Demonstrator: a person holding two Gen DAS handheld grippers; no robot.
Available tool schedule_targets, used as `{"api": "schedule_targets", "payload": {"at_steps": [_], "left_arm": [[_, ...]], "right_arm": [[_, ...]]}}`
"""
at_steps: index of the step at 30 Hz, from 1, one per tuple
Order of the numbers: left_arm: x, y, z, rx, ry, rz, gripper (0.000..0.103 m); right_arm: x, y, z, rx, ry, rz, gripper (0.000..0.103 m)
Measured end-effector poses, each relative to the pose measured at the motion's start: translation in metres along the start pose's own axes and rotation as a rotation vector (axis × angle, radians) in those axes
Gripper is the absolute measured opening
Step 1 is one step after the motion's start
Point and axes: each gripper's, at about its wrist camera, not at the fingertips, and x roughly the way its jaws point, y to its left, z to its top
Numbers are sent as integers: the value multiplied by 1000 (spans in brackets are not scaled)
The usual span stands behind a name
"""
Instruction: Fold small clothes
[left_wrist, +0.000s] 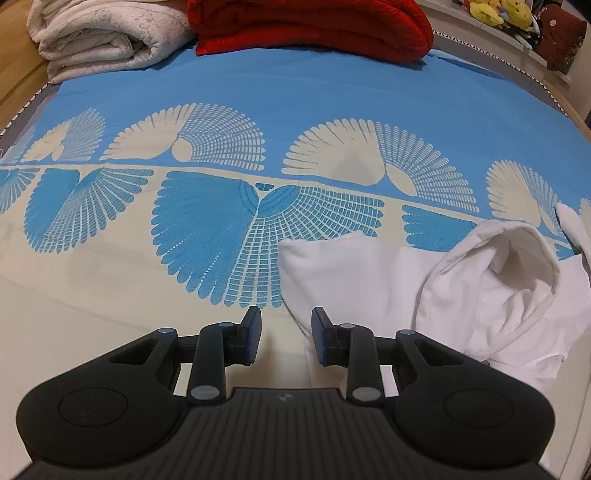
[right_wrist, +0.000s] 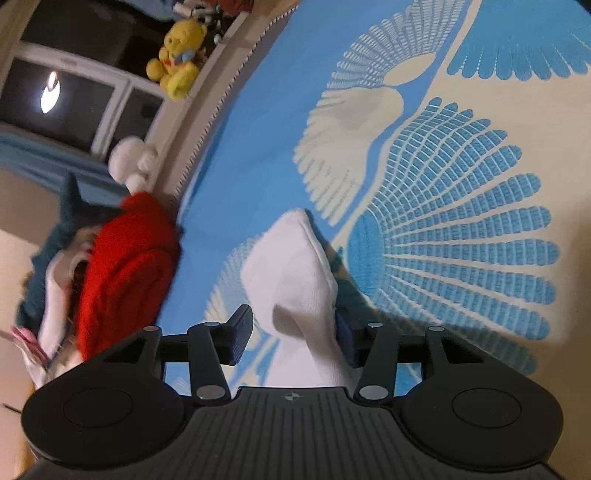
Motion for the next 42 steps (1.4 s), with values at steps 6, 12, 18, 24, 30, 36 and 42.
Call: {"api": "schedule_targets", "payload": {"at_steps": [6,12,18,24,30,36,42], "left_arm": [[-1,0,-3,5,2,2,33],[-3,-1,-2,5,-4,-3,33],[-5,0,-1,6,-9,-11,33],[-4,-3,-2,17,-3,-22,33],[-2,-5,-3,19,5,-31,33],[-2,-2,-3,21,6,-32,33],[-1,-3,-3,29,9,-32,33]], "right_arm": [[1,4,-1,21,-17,71,7],[-25,26,7,-90,-177,-22,6],[-82,23,32,-146,-470,-264,6],[-123,-38,54,-21,-607,-575,6],[-131,-72,68,13,-572,-584,10],[-141,-92,83,67,-532,-473,13],[-152,-75,92,11,-504,-171,8]]}}
